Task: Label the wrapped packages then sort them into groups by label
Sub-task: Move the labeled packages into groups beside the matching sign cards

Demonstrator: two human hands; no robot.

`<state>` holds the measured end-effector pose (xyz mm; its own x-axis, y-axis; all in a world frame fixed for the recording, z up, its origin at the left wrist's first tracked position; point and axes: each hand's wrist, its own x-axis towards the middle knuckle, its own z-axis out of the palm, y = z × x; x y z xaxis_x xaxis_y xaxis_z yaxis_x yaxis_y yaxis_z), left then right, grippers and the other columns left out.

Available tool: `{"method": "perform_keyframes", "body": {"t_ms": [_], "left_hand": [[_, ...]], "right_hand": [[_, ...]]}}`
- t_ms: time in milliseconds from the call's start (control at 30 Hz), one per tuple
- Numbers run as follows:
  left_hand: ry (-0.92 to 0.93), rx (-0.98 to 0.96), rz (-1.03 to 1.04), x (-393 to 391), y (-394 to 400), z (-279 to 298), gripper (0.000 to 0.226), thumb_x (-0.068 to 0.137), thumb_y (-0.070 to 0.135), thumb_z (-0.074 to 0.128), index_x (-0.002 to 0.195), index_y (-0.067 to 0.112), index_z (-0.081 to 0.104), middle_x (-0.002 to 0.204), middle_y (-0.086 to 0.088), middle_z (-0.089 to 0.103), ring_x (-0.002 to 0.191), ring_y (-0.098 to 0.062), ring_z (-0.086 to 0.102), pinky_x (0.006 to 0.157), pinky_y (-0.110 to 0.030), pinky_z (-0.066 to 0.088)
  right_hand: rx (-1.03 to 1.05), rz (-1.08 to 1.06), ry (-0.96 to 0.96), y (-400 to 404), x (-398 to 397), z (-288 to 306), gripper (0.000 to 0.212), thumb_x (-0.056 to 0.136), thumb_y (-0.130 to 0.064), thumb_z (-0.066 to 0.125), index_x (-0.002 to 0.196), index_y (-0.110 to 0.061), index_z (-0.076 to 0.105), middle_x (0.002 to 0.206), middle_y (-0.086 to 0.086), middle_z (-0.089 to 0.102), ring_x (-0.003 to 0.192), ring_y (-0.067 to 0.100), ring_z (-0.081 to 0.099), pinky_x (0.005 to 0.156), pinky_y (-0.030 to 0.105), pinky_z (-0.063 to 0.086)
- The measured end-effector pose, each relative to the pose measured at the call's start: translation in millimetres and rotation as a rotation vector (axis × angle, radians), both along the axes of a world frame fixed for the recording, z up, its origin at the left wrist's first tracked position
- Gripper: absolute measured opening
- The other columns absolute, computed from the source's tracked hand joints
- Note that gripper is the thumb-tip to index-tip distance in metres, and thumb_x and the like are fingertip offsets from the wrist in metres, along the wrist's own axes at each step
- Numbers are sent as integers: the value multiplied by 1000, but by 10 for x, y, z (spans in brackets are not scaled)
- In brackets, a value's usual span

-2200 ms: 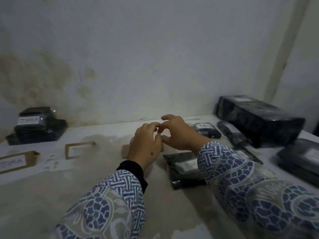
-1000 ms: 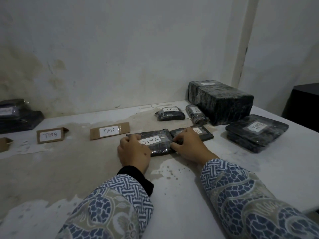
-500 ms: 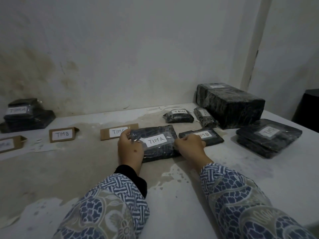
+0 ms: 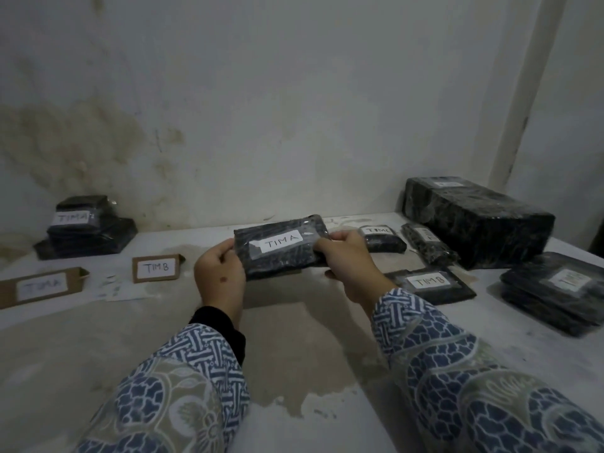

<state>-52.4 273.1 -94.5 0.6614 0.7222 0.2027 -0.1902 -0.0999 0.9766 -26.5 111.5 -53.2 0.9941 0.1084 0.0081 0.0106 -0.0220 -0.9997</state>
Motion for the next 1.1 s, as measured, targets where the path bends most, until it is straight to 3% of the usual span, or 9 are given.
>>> {"method": "perform_keyframes", "body": {"t_ms": [133,333,433,533,633,733,833,933,1100], "left_hand": [[-18,72,18,-69,436,202,27,93,6,48,112,4,67,106,-3,66,99,-20,61,85,-24,48],[-22,-6,65,-123,1514,403,23,91,4,54,110,8,66,108,-14,68,96,-27,65,93,-42,51],[0,86,125,-174,1995,501,25,93,5,54,116,1,62,111,-13,66,101,-29,63,95,-45,51],[25,177,179,-195,2420,561,25,92,6,56,115,-2,62,110,-17,66,96,-29,64,91,-43,52],[59,227,233,-180,2855,547,25,93,2,52,116,-6,60,109,-16,63,96,-28,61,91,-43,51],[100,262,296,-148,3243,432,25,92,-4,49,115,-8,60,111,-21,63,99,-34,61,90,-42,50],[157,263,324,-106,3529,271,27,89,-10,49,113,-7,60,112,-26,64,102,-38,62,87,-41,51],[219,304,322,-84,3692,137,28,87,-11,48,110,-4,62,106,-21,66,95,-34,63,85,-41,52],[368,387,305,-156,3893,-71,28,84,-11,47,107,-3,61,105,-23,65,98,-37,62,89,-49,52]], "right_hand": [[-26,122,-7,409,89,160,39,87,-14,58,121,-11,40,95,3,53,68,4,48,44,16,40],[-132,310,-101,1337,196,279,31,86,-8,60,112,-9,44,96,6,56,67,6,49,33,7,34],[-148,358,-117,1876,279,284,29,84,-7,62,104,-11,40,90,5,54,67,10,50,32,8,32],[-203,383,-153,2391,370,251,30,81,-10,66,97,-14,41,103,11,58,86,22,60,48,18,43],[-226,412,-182,2873,444,199,26,78,-12,68,82,-19,43,105,14,61,98,31,63,79,42,56],[-289,440,-235,3252,492,119,23,77,-13,68,84,-14,46,105,16,60,97,33,61,84,49,54],[-351,482,-278,3483,528,1,20,83,-18,65,80,-13,46,101,14,58,95,30,58,85,46,52],[-441,521,-354,3631,559,-131,23,86,-18,61,67,-13,50,85,11,58,82,26,56,70,33,47],[-605,586,-448,3758,540,-274,10,85,-9,60,86,0,64,99,22,67,85,31,59,66,26,38]]}}
